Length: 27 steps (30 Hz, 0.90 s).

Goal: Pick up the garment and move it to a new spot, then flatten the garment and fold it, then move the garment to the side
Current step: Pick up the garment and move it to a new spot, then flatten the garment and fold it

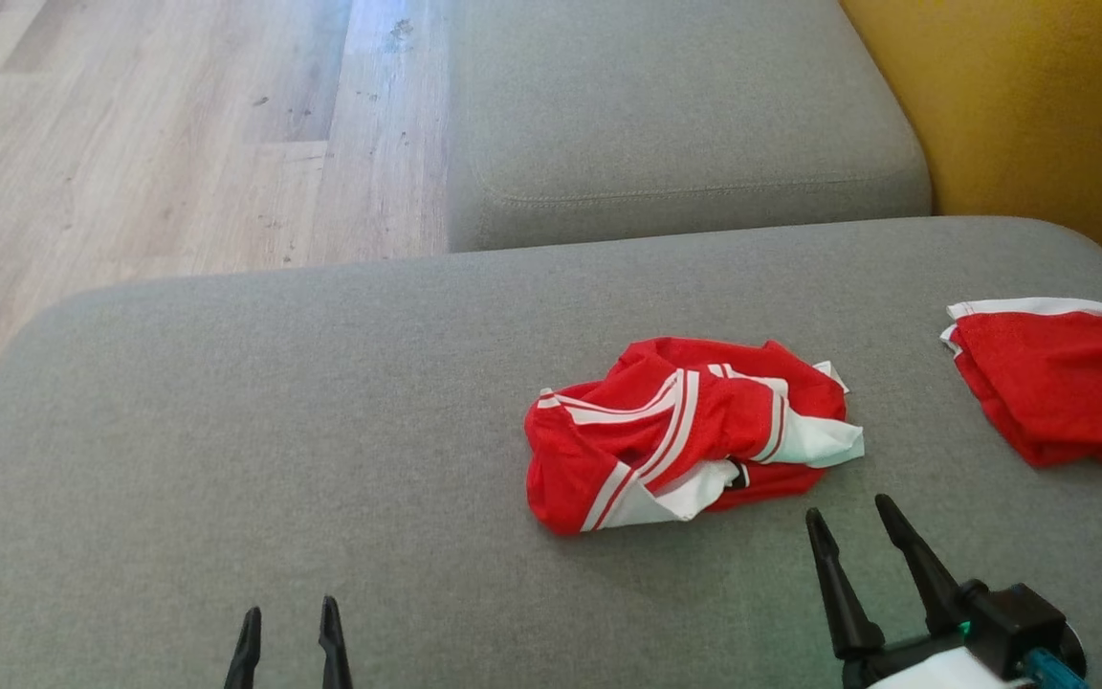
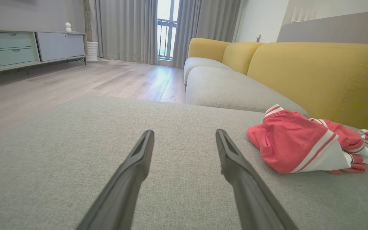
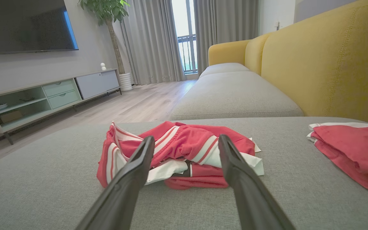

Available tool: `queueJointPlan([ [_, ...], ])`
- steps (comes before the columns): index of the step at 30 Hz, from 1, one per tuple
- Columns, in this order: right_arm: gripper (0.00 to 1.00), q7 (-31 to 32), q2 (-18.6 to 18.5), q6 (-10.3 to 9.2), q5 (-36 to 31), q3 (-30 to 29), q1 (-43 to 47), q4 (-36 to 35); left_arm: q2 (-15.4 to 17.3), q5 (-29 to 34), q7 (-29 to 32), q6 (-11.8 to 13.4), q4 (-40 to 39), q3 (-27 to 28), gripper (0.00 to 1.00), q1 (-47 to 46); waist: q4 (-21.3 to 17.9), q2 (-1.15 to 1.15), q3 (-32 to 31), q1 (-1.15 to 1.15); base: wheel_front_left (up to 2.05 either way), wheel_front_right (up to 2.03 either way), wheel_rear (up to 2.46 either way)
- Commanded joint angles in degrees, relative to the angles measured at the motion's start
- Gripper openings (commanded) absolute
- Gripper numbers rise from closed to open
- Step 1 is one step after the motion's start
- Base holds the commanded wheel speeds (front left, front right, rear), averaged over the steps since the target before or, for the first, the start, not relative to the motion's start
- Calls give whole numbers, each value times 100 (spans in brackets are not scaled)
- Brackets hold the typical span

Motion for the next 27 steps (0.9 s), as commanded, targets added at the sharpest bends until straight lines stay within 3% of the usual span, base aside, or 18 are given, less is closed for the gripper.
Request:
queueJointPlan([
  [1,100,-37,-17,-5,-7,126,-127,-155,-23,68,-55,-33,-193,196,100,-244,2,0,-8,1,0,0,0],
  [15,100,-37,26,-5,9,129,-96,-103,-23,798,-55,-103,-346,173,100,-229,-54,0,-56,1,0,0,0],
  [27,100,-37,44,-5,11,99,-88,-99,-23,792,-56,-108,-293,249,100,-229,-42,0,-26,1,0,0,0],
])
